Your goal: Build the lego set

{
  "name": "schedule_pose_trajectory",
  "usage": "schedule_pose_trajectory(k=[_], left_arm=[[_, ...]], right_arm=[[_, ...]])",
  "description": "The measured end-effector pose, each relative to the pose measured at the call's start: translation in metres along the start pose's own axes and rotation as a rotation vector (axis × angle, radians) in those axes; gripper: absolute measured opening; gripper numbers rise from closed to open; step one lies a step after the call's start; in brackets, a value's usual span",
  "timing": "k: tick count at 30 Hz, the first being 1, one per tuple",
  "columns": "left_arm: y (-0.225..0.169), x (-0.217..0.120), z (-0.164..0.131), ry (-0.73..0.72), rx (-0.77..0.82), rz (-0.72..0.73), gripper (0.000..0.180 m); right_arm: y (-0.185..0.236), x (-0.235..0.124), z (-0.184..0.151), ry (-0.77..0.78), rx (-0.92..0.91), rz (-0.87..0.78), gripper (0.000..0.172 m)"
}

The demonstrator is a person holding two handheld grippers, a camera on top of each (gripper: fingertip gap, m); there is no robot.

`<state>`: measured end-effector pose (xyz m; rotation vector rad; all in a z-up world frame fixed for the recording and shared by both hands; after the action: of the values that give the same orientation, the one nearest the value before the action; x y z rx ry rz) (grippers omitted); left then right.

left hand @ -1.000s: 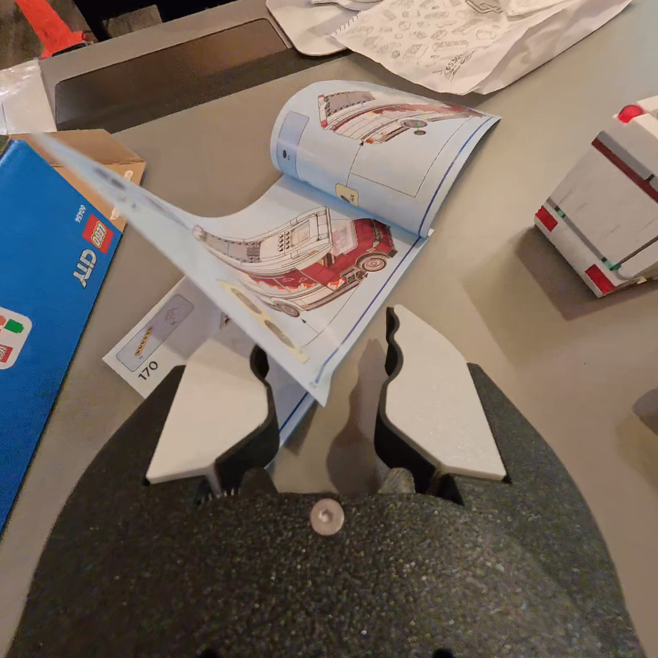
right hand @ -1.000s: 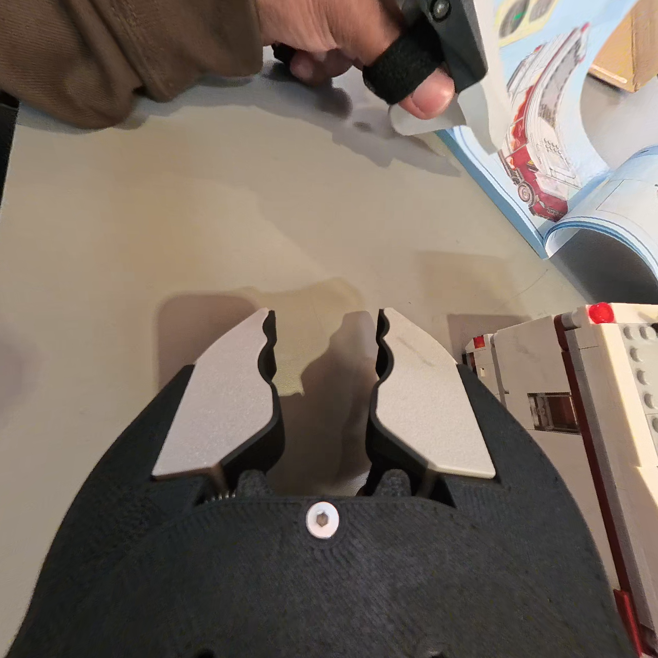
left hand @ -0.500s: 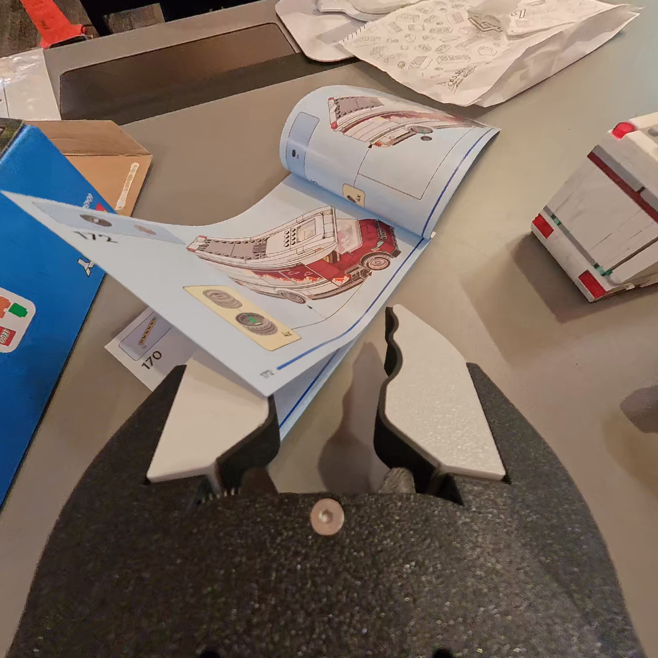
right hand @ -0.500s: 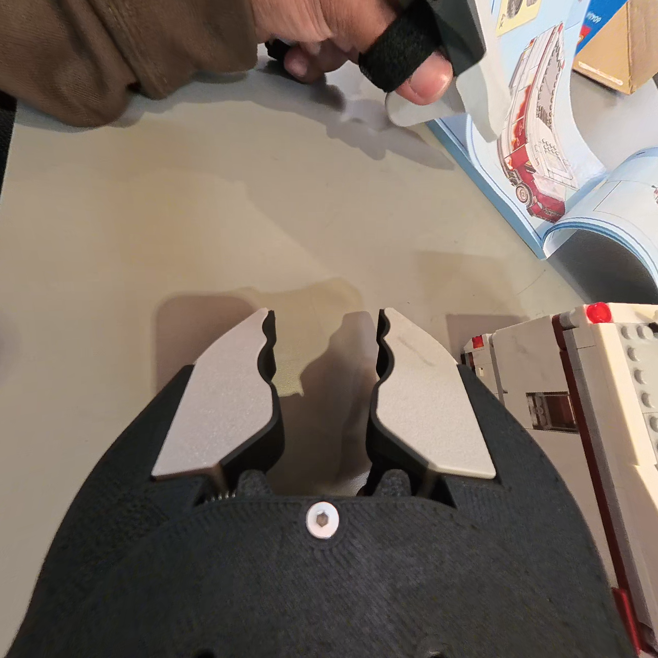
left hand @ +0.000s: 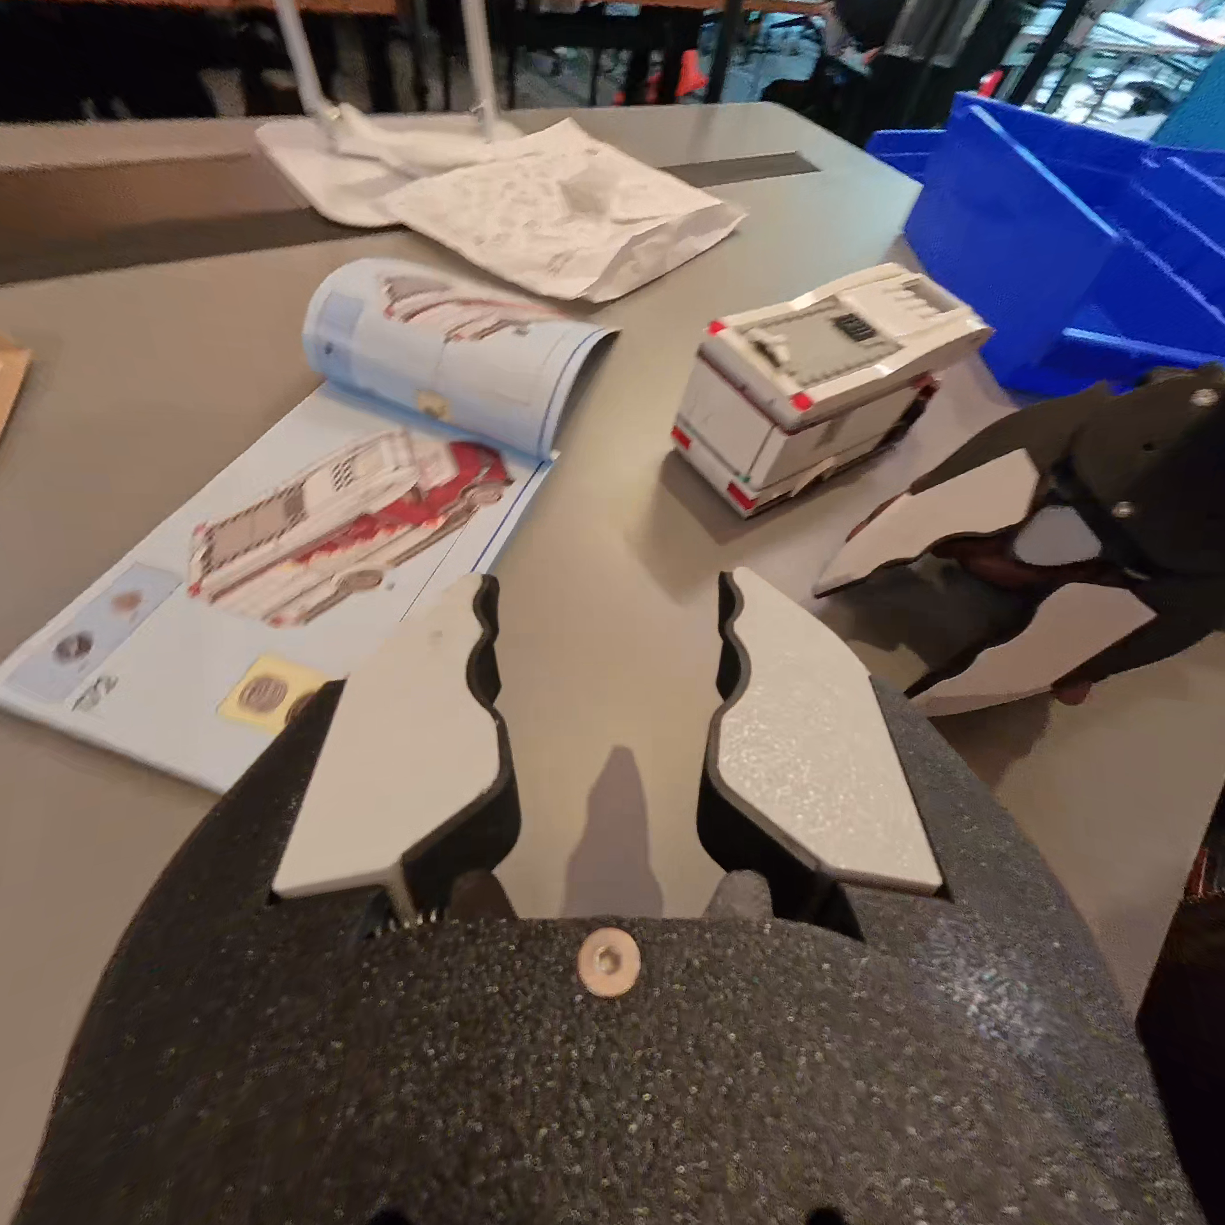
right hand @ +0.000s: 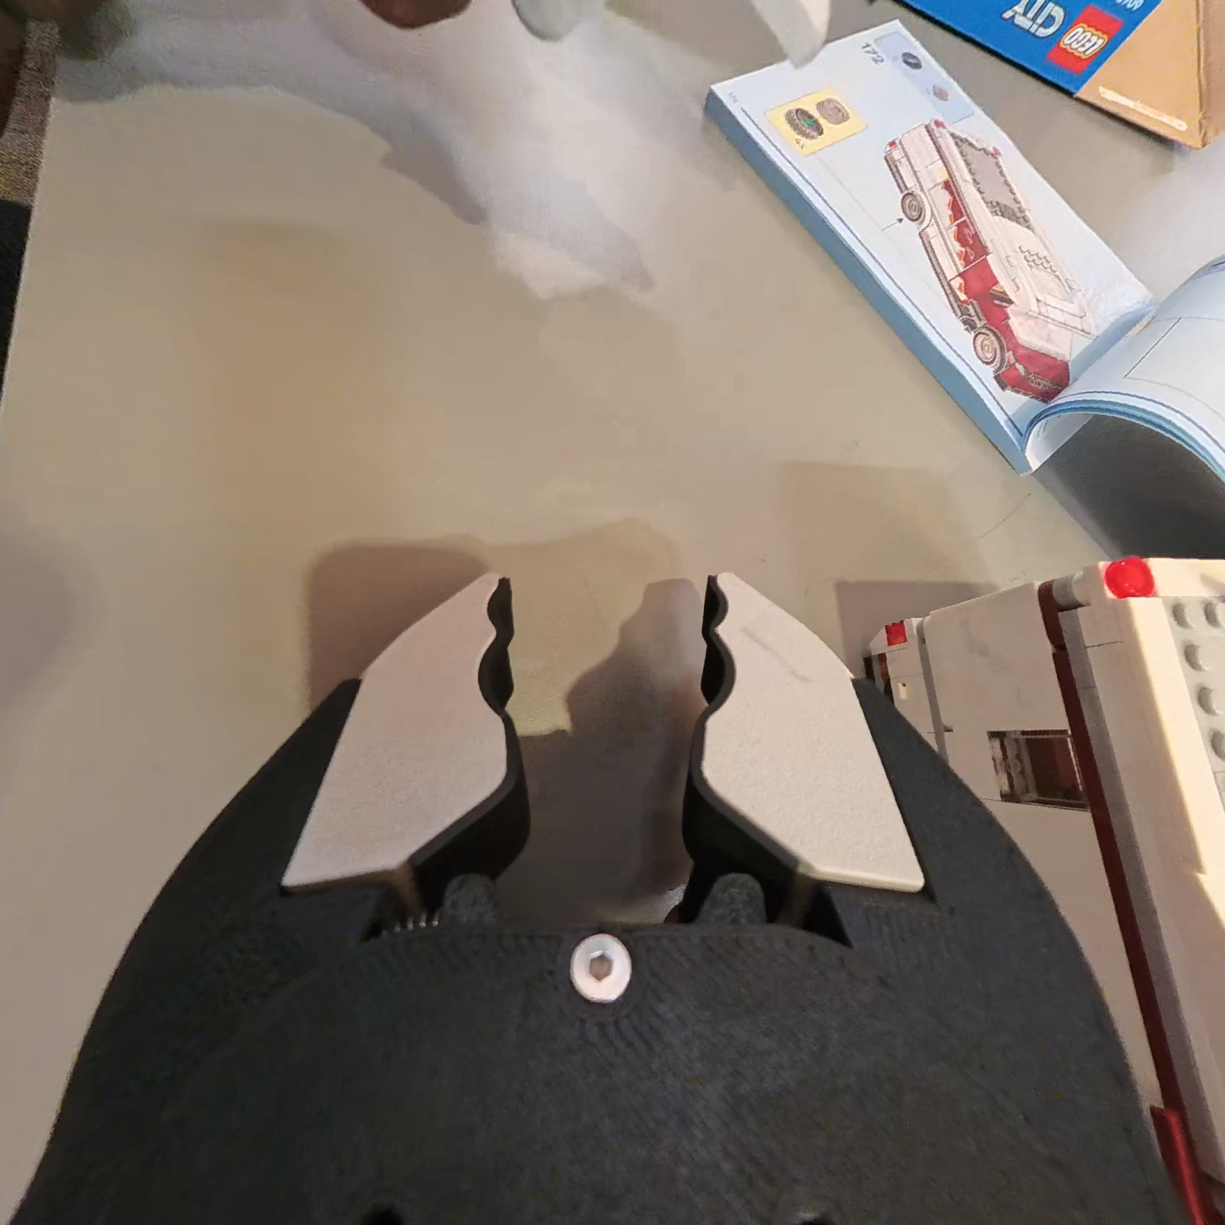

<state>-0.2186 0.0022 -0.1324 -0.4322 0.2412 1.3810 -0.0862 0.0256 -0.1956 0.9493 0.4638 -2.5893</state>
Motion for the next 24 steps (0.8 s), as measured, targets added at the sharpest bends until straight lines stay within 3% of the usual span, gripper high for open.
schedule_pose_trajectory(k=[10, 16, 24], left_arm=[[-0.024, 0.112, 0.053, 0.022, 0.537, -0.178, 0.074], [-0.047, 0.105, 0.036, -0.062, 0.635, -0.379, 0.073], [-0.074, 0.091, -0.014, 0.105, 0.742, -0.560, 0.069]], right_arm=[[-0.002, 0.001, -0.001, 0.009, 0.018, 0.002, 0.056], [-0.001, 0.001, -0.002, 0.011, 0.019, 0.014, 0.055], [0.000, 0.002, -0.005, 0.031, 0.045, 0.066, 0.054]])
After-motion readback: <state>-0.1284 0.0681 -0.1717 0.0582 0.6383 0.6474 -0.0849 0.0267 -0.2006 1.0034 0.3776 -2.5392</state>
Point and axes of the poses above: each gripper's, where its closed fingertips meet, x out along the fingers, z out of its top, y = z × x across the jaws, the point moved 2 cm from there along -x, back along the fingers, and after that the axes turned 1 degree about x, right-handed, at the moved point
